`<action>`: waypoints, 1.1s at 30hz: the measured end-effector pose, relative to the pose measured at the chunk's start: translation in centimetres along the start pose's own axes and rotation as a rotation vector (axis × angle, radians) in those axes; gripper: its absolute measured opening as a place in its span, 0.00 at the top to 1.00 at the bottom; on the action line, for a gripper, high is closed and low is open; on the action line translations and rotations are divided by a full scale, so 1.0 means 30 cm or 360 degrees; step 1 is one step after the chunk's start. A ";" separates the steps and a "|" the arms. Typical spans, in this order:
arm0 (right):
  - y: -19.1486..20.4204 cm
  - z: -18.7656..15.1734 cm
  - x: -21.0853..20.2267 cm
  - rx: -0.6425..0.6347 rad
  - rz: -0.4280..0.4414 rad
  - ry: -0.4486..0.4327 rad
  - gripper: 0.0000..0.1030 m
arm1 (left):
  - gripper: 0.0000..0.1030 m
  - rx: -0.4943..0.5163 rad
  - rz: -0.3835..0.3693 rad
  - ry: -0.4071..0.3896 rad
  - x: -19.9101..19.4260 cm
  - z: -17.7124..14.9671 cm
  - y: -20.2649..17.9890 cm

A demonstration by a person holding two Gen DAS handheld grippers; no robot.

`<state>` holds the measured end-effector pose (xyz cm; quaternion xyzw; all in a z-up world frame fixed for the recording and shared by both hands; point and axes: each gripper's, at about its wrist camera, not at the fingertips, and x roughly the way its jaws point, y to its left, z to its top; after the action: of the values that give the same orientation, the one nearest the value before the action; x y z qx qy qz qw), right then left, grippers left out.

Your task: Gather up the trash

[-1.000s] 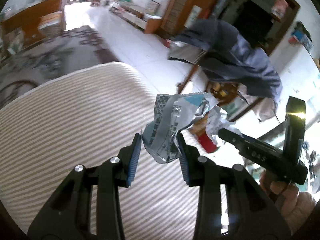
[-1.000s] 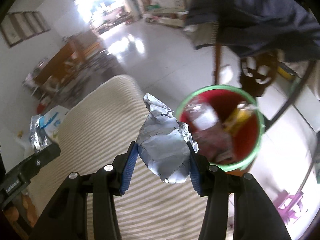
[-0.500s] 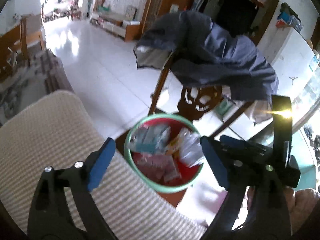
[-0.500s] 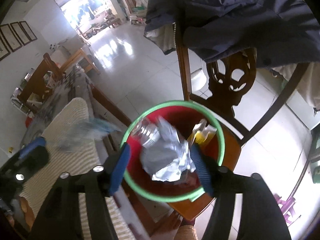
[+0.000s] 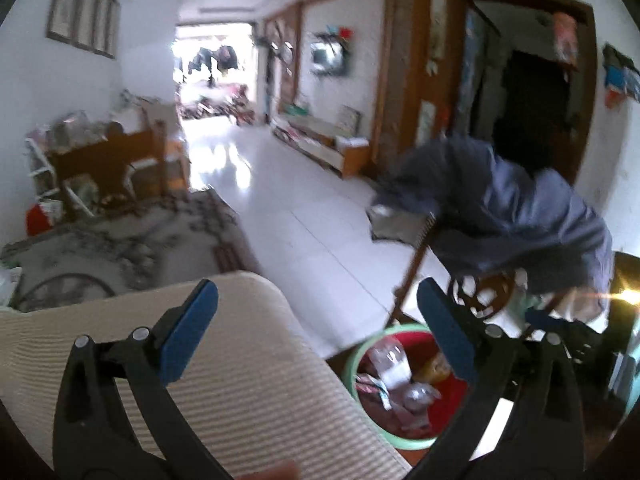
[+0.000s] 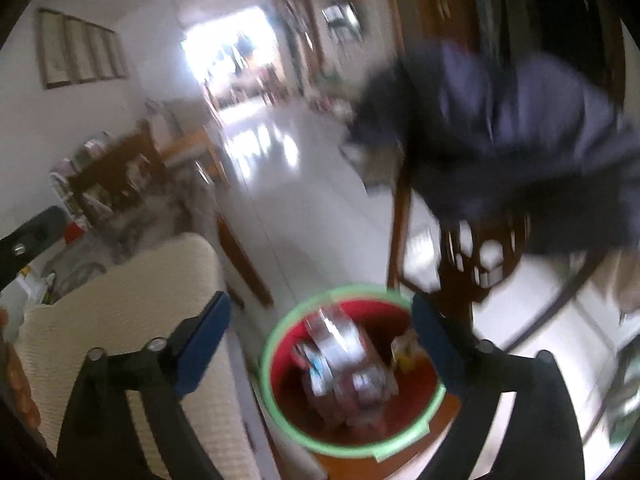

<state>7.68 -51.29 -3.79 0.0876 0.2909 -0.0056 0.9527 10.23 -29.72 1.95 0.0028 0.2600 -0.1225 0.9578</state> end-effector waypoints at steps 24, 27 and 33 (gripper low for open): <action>0.633 -0.079 -0.336 -0.0012 0.0104 -0.0417 0.06 | 0.05 -0.0149 0.0333 -0.0250 -0.539 -0.040 0.503; 0.660 -0.107 -0.344 -0.0017 0.0081 -0.0397 0.06 | 0.05 -0.0161 0.0328 -0.0231 -0.552 -0.058 0.535; 0.711 -0.149 -0.356 -0.0028 0.0044 -0.0369 0.06 | 0.05 -0.0165 0.0304 -0.0204 -0.569 -0.085 0.573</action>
<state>-2.33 -29.95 1.99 0.0820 0.1776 0.0001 0.9807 -1.24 -8.90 7.27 -0.0298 0.2029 -0.0171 0.9786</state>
